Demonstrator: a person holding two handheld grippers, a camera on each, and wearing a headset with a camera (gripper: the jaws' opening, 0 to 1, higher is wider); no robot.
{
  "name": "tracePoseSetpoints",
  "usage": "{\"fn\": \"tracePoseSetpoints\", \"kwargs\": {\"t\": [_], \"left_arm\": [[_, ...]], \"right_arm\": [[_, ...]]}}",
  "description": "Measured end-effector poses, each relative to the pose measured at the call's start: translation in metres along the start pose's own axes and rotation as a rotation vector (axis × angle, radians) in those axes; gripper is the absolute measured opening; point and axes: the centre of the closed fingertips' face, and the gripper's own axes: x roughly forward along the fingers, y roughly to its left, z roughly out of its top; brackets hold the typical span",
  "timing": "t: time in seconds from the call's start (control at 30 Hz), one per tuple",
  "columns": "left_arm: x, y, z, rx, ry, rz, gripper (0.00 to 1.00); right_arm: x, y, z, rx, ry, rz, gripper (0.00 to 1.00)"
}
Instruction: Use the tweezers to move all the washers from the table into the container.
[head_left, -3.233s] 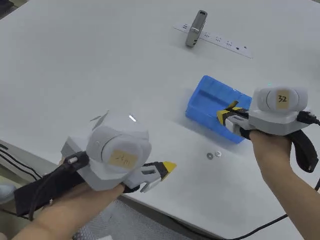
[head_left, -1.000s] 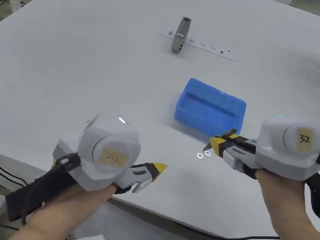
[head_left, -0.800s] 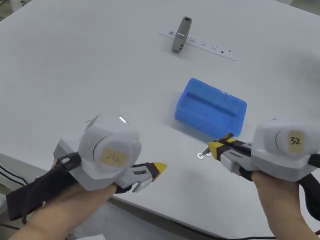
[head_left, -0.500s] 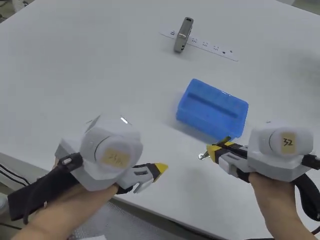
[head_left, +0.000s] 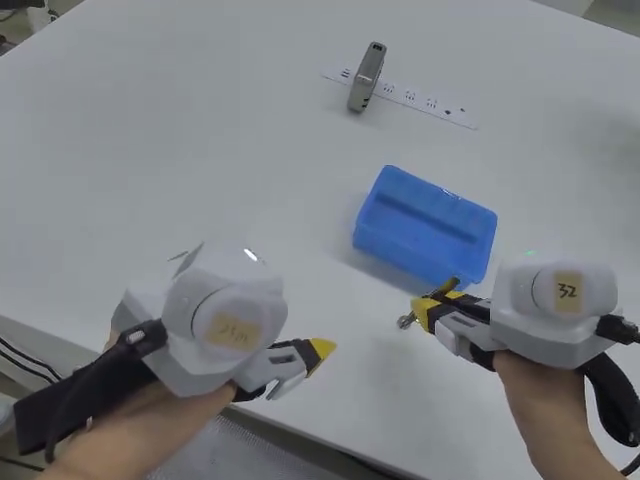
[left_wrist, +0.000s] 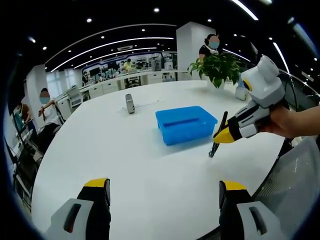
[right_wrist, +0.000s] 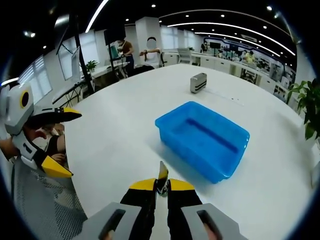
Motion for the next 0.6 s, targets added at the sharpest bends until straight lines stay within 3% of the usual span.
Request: {"fn": "tracePoseSetpoints", "kwargs": {"t": [0.6], "left_arm": [[-0.0001,0.0006,-0.0008,0.004,0.004,0.004,0.92]], "right_arm": [[-0.0011,0.0019,-0.0001,-0.005,-0.003,-0.012,0.03]]}}
